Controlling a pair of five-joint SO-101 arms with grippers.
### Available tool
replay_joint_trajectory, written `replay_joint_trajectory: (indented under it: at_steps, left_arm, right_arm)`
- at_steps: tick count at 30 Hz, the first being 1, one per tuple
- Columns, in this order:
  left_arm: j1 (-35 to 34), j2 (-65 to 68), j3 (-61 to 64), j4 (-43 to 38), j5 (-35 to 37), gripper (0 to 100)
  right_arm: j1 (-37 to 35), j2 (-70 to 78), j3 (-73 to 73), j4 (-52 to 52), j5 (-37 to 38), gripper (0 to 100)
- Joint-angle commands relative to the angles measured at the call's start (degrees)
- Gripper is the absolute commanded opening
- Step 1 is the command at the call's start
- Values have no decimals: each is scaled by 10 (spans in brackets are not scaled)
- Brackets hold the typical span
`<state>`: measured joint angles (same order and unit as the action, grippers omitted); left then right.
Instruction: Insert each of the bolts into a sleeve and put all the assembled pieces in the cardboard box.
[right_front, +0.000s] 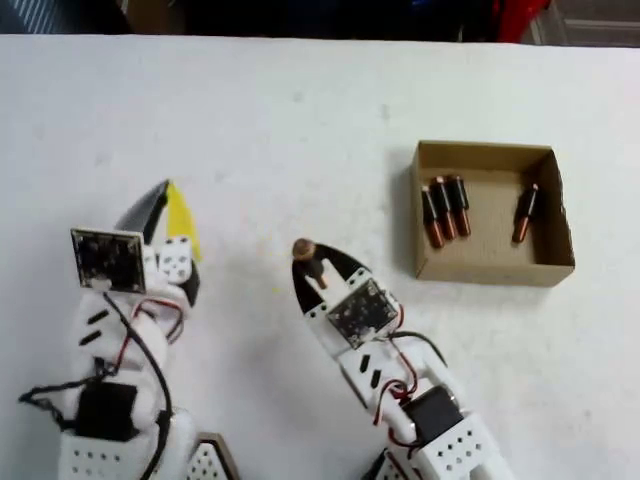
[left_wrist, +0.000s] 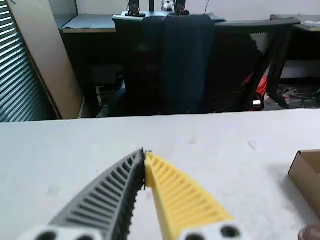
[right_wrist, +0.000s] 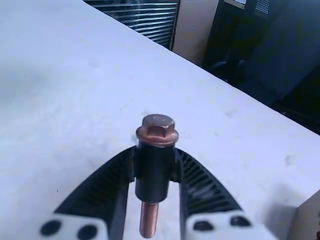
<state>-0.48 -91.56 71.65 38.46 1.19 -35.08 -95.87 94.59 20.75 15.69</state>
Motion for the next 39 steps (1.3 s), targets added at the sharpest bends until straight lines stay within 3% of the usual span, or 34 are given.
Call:
replay_joint_trajectory:
  at_steps: [1,6,13,22,32,39]
  left_arm:
    - [-7,-43,-42,99,-11,24]
    - [-10,-112,65,119,-55,24]
    - [-9,-132,164,118,-41,24]
    - [-10,-132,253,119,-41,24]
    - [-10,-132,254,214,-40,24]
    - [-27,-132,254,250,19,24]
  right_arm:
    - [29,-7,-9,-12,3,17]
    - [47,-7,-9,-12,3,17]
    - [90,-7,-22,-3,3,17]
    - [143,-2,-152,167,3,17]
    - [170,-1,-308,304,46,17]
    - [240,79,-455,373,47,17]
